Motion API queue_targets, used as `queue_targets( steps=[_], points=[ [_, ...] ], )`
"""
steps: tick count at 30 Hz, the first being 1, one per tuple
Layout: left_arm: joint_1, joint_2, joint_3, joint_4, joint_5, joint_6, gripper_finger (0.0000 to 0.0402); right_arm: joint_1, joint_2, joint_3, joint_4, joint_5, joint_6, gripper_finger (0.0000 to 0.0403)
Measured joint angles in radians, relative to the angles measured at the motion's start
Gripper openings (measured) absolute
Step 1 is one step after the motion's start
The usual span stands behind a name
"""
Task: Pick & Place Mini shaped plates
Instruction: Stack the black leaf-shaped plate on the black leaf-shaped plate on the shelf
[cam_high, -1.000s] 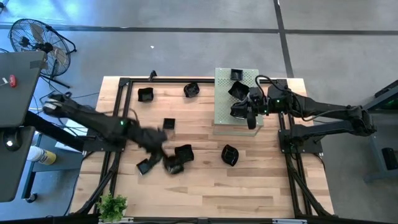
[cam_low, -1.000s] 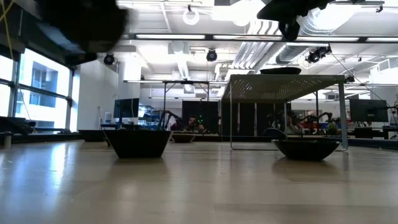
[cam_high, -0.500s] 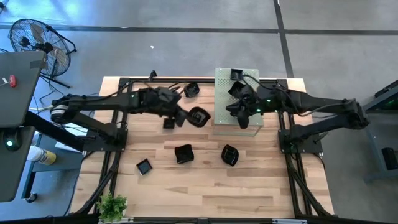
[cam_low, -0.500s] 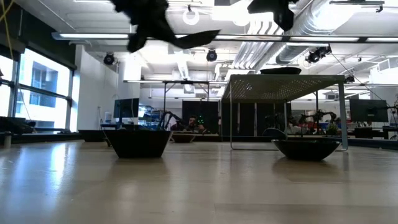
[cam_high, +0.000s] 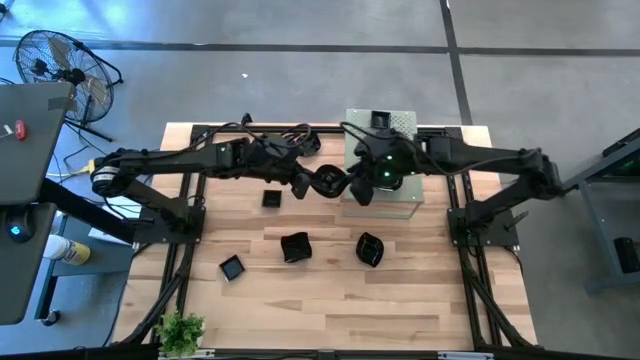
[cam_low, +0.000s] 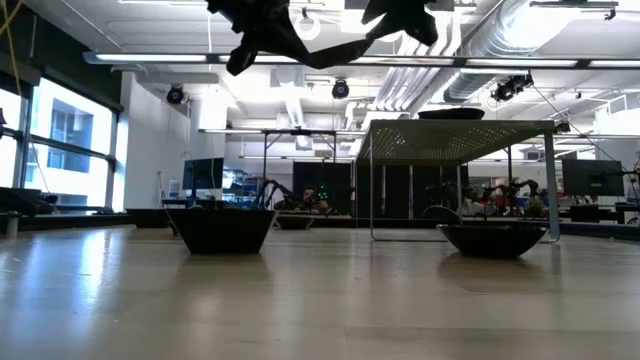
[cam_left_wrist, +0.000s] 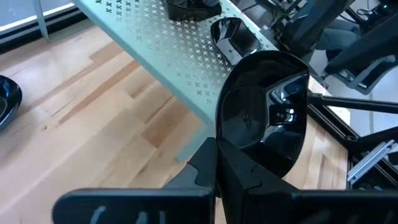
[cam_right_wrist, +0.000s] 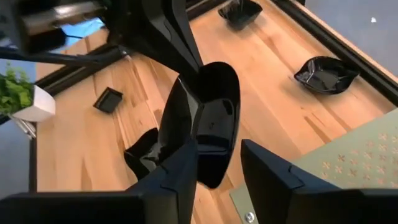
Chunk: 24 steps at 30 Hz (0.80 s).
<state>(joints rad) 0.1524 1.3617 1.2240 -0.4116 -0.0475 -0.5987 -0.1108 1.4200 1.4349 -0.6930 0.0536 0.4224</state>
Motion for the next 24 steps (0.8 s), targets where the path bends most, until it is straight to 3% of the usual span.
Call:
queue_targets(
  steps=[5,12,16,20,24],
  points=[
    [-0.002,0.0,0.0,0.002,0.0,0.0,0.0,0.0,0.037,0.004,-0.002,-0.002,0.027,0.0086],
    [-0.002,0.0,0.0,0.006,0.014,0.018,0.0,-0.001,0.033,0.004,-0.007,0.039,0.049,0.001],
    [-0.002,0.0,0.0,0.01,0.014,0.019,0.0003,-0.003,0.033,0.004,-0.01,0.044,0.059,0.0011],
    [-0.002,0.0,0.021,-0.002,0.014,0.048,0.0031,-0.02,0.027,0.004,-0.031,0.032,0.071,0.0004],
    [-0.001,-0.001,0.075,-0.029,-0.021,0.078,0.0083,-0.058,-0.011,0.004,-0.048,0.012,0.071,0.0005]
  ],
)
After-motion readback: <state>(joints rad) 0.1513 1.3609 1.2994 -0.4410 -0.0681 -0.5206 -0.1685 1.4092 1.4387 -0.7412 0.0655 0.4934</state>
